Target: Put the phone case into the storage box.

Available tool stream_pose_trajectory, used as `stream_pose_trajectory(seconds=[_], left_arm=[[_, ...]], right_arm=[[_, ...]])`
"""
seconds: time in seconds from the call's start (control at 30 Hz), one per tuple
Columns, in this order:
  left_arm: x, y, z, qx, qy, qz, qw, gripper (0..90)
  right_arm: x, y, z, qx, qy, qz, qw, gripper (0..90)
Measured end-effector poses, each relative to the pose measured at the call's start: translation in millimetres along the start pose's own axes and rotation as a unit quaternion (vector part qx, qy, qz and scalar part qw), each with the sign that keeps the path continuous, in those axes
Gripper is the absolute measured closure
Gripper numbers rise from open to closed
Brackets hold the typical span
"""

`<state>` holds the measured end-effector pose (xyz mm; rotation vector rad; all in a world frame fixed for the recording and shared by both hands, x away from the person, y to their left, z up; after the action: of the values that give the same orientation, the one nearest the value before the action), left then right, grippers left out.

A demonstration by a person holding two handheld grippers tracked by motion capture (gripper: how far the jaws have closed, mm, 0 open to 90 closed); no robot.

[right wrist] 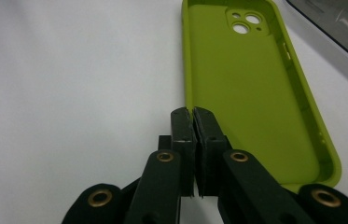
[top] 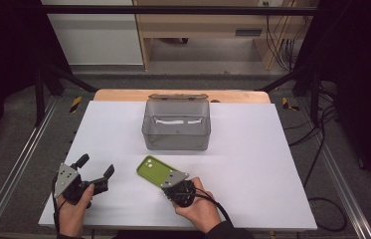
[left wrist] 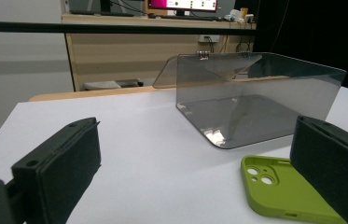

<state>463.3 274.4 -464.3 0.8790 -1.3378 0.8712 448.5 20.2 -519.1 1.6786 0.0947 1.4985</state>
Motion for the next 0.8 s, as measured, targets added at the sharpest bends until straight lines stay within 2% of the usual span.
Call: stream_pose_trajectory(seconds=[0.03, 0.07, 0.13, 0.17, 0.3, 0.33, 0.37, 0.43, 0.47, 0.5, 0.53, 0.57, 0.6, 0.67, 0.7, 0.73, 0.77, 0.8], left_arm=[[0.7, 0.8, -0.4, 0.000, 0.004, 0.001, 1.0000, 1.7], [1.3, 1.5, -1.0, 0.002, 0.007, 0.003, 1.0000, 1.8], [1.7, 1.6, -0.7, 0.000, 0.013, 0.004, 0.9999, 1.8], [3.2, 2.6, -0.8, 0.000, 0.016, 0.006, 0.9999, 1.9], [5.3, 4.6, 0.8, -0.003, 0.026, 0.009, 0.9996, 1.9], [6.5, 5.7, 2.4, -0.005, 0.034, 0.012, 0.9993, 1.9], [8.6, 7.0, 5.3, -0.009, 0.042, 0.015, 0.9990, 1.9], [11.3, 8.1, 9.5, -0.014, 0.046, 0.020, 0.9987, 1.9], [11.3, 8.1, 9.5, -0.014, 0.046, 0.020, 0.9987, 1.9], [13.3, 8.6, 13.7, -0.018, 0.050, 0.023, 0.9983, 1.8], [13.3, 8.6, 13.7, -0.018, 0.050, 0.023, 0.9983, 1.7], [15.4, 8.1, 19.4, -0.025, 0.058, 0.027, 0.9977, 1.5], [15.4, 8.1, 19.4, -0.025, 0.058, 0.027, 0.9977, 1.3], [16.8, 6.9, 24.2, -0.025, 0.059, 0.026, 0.9976, 1.3], [17.4, 6.3, 26.7, -0.025, 0.063, 0.027, 0.9973, 1.3], [17.9, 5.8, 29.3, -0.028, 0.066, 0.028, 0.9971, 1.3], [18.3, 5.2, 32.0, -0.030, 0.067, 0.029, 0.9969, 1.2], [18.6, 4.8, 34.2, -0.032, 0.068, 0.029, 0.9968, 1.2]], right_arm=[[0.5, 0.7, -0.1, 0.010, -0.016, 0.011, 0.9998, 88.3], [1.2, 1.5, -0.6, 0.010, -0.022, 0.017, 0.9996, 88.4], [2.1, 2.6, -1.1, 0.011, -0.023, 0.022, 0.9994, 88.4], [5.2, 5.5, -2.1, 0.010, -0.031, 0.038, 0.9988, 88.4], [9.7, 9.8, -2.5, 0.008, -0.045, 0.060, 0.9972, 88.4], [11.3, 11.2, -2.5, 0.009, -0.051, 0.069, 0.9962, 88.4], [14.7, 13.7, -2.2, 0.006, -0.065, 0.087, 0.9940, 88.4], [19.5, 15.7, -1.5, 0.003, -0.076, 0.111, 0.9909, 88.4], [19.5, 15.7, -1.5, 0.003, -0.076, 0.111, 0.9909, 88.4], [24.8, 17.0, -1.8, 0.001, -0.089, 0.134, 0.9870, 88.4], [24.8, 17.0, -1.8, 0.001, -0.089, 0.134, 0.9870, 88.4], [30.2, 17.4, -3.3, -0.002, -0.097, 0.153, 0.9834, 88.3], [30.2, 17.4, -3.3, -0.002, -0.097, 0.153, 0.9834, 88.3], [34.8, 16.6, -5.3, -0.004, -0.104, 0.170, 0.9800, 88.4], [38.8, 15.2, -8.2, -0.003, -0.108, 0.184, 0.9769, 88.4], [38.8, 15.2, -8.2, -0.003, -0.108, 0.184, 0.9769, 88.4], [42.2, 13.8, -10.7, -0.004, -0.114, 0.196, 0.9739, 88.4], [42.2, 13.8, -10.7, -0.004, -0.114, 0.196, 0.9739, 88.4]])
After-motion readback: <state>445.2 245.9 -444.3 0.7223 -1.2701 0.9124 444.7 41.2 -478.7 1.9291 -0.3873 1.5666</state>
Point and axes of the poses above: each handheld gripper's, and its own axes: y roughly backward along the jaws, x roughly out of its top, z roughly to its right, the point moved 6 cm from there along -y, roughly forward along the jaws, and after that the axes turned 5 degrees about z, right-handed, at the moved point
